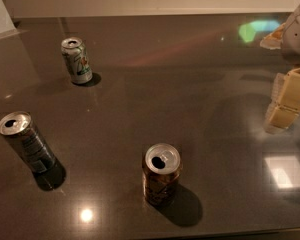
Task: Knock 7up can over
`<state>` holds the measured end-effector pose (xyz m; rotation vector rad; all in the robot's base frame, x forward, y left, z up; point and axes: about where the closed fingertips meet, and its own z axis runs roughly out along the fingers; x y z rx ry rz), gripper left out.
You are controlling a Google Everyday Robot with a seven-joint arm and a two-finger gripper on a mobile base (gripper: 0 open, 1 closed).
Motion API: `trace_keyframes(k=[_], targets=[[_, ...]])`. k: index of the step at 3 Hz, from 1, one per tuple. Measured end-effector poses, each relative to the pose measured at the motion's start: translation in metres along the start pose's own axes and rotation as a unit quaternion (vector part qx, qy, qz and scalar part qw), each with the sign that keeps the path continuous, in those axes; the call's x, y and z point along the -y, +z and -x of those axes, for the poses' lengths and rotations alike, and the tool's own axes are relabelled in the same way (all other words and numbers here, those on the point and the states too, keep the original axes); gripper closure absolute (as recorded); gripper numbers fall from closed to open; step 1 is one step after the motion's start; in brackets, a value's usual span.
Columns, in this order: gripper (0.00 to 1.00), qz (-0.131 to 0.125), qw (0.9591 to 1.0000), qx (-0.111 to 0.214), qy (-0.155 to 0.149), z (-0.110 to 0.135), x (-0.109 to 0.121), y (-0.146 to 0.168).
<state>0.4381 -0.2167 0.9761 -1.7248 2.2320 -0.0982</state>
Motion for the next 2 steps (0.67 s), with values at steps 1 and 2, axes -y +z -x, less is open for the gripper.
trace_keyframes(k=[1, 2], targets=[[0.00, -0.001, 1.0000, 0.001, 0.000, 0.001, 0.000, 0.000], [0.00, -0.001, 0.9998, 0.018, -0.011, 0.015, 0.008, 0.001]])
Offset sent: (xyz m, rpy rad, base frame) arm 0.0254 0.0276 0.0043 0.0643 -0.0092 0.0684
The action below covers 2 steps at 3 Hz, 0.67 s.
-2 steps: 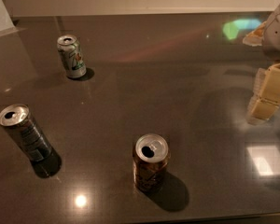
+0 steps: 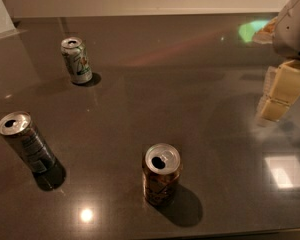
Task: Knock 7up can over
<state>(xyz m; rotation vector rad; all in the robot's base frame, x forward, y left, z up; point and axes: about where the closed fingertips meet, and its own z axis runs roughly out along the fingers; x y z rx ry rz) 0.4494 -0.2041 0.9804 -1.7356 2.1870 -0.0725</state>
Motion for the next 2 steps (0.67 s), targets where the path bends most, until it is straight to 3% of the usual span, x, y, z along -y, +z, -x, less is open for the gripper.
trace_keyframes(k=[2], targets=[[0.00, 0.018, 0.9976, 0.061, -0.027, 0.058, 0.028, 0.035]])
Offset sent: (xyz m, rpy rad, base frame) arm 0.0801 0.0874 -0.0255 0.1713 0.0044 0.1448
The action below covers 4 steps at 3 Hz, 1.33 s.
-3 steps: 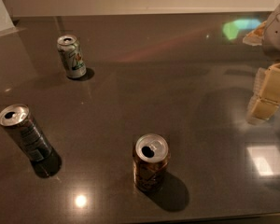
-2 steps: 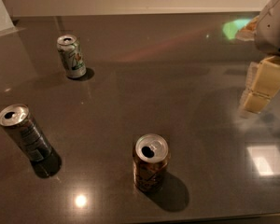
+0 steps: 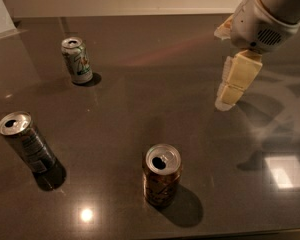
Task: Knock 7up can over
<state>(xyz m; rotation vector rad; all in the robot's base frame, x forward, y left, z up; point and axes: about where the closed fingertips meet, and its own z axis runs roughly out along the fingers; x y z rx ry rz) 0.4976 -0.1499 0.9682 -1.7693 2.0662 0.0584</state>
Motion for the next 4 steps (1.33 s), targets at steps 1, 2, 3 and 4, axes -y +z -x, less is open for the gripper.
trace_keyframes(k=[1, 2, 3, 4], targets=[[0.00, 0.011, 0.9994, 0.033, -0.006, 0.028, 0.019, 0.033], [0.00, 0.021, 0.9972, 0.071, -0.005, 0.059, 0.041, 0.068], [0.00, 0.035, 0.9930, 0.113, -0.003, 0.096, 0.058, 0.102], [0.00, 0.044, 0.9880, 0.148, 0.001, 0.131, 0.068, 0.135]])
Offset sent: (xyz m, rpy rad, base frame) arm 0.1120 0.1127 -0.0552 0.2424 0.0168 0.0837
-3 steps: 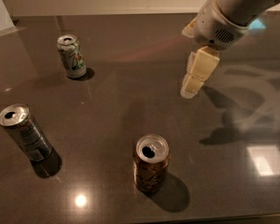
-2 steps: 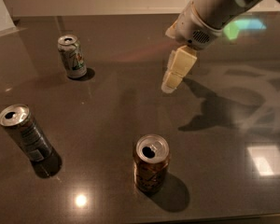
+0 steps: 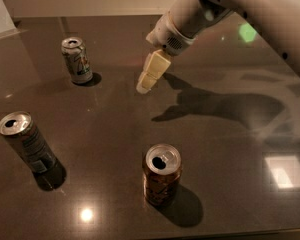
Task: Knock 7up can over
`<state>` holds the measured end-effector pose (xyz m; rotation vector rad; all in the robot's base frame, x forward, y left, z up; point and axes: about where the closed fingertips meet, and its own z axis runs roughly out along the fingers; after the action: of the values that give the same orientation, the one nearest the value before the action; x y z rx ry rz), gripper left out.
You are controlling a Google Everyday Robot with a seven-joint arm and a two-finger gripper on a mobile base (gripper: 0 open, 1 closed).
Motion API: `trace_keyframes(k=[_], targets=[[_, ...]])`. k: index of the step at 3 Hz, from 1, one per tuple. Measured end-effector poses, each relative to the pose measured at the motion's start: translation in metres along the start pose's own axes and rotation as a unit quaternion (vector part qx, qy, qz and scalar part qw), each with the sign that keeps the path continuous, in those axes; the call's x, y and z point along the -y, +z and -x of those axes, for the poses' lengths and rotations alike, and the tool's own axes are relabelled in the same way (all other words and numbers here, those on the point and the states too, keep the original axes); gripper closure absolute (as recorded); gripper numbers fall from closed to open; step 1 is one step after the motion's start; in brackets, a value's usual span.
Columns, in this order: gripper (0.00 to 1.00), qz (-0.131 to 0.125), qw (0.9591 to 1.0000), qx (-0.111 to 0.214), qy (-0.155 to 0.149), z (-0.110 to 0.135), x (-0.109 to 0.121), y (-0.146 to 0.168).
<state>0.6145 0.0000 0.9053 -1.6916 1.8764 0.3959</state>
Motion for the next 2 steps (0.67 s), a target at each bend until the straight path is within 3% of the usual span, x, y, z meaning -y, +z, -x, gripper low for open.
trace_keyframes(k=[2], targets=[[0.00, 0.002, 0.9979, 0.062, 0.018, 0.042, 0.023, 0.052]])
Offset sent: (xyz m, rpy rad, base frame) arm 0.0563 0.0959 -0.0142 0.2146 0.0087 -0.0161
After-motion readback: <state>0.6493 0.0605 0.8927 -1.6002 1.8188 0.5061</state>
